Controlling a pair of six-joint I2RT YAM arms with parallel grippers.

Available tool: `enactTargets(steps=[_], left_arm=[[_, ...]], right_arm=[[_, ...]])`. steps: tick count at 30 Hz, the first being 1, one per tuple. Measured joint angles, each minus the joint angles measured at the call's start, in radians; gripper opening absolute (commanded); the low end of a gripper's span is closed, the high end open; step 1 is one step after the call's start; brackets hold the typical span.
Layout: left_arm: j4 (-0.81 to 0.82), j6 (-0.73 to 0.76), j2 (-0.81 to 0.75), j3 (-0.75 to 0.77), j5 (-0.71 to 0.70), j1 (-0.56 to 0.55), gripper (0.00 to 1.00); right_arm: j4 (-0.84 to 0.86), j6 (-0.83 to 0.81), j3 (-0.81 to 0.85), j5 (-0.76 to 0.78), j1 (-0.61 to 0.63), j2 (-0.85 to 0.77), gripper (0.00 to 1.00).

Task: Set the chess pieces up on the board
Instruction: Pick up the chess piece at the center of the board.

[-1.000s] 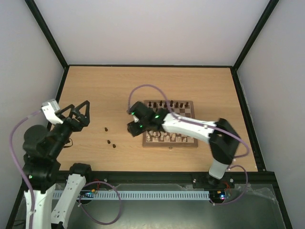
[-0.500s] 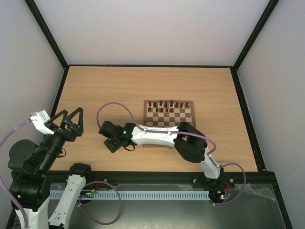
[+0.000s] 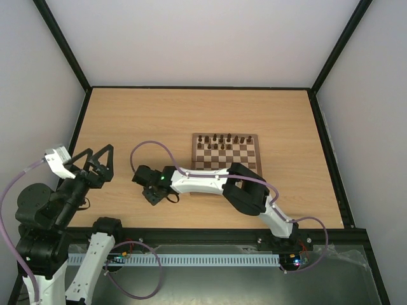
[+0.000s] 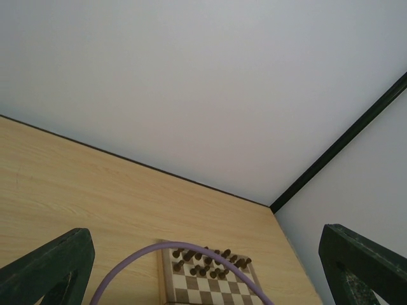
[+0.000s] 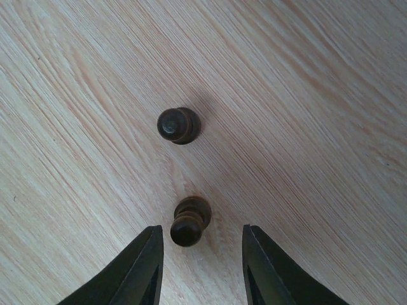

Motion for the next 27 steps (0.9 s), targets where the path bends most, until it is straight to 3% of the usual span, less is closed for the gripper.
enactTargets(steps=[15, 20, 27], left_arm=[[0.0, 0.0, 0.0, -0.016, 0.0, 0.0, 0.99], [0.002, 0.0, 0.0, -0.017, 0.0, 0.0, 1.0], [0.008, 0.0, 0.0, -0.019, 0.0, 0.0, 1.0]], right_arm=[[-0.018, 0.0, 0.063, 0.001, 0.0, 0.03, 0.27], [-0.022, -0.001, 0.063, 0.001, 0.0, 0.05, 0.14], [-0.023, 0.0, 0.076, 0.01, 0.0, 0.056, 0.12]])
